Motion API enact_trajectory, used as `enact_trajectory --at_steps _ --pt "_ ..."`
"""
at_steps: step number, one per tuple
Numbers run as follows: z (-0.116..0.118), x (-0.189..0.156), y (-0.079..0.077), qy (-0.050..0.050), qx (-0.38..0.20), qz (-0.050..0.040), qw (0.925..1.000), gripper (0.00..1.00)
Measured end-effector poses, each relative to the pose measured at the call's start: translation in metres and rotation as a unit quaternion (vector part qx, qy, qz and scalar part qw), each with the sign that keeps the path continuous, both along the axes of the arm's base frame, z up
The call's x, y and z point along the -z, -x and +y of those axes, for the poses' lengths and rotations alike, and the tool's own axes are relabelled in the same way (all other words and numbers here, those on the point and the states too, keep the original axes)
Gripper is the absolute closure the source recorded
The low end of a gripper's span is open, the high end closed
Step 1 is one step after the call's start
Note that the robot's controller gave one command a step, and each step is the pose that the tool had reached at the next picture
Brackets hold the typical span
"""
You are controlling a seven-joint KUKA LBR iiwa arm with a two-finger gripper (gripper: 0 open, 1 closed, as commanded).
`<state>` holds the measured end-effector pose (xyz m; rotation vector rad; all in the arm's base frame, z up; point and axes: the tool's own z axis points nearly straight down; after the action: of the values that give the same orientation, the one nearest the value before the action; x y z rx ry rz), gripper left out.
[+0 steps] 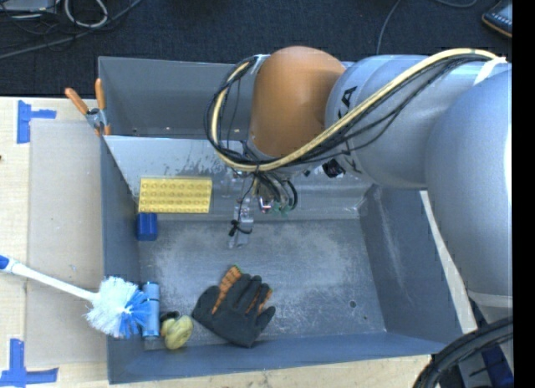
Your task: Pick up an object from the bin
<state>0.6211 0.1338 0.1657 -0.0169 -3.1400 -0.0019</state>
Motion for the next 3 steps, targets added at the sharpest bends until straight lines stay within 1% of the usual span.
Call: enact_trajectory --at_steps 1,2,3 --pt "0.000 0.000 0.000 0.000 0.000 0.0000 1.0000 0.00" --pt "-0.010 0.021 0.013 0.000 -0.002 0.0003 1.0000 0.00" --pt "-0.006 0.039 0.028 0.000 0.012 0.0001 0.9999 0.00"
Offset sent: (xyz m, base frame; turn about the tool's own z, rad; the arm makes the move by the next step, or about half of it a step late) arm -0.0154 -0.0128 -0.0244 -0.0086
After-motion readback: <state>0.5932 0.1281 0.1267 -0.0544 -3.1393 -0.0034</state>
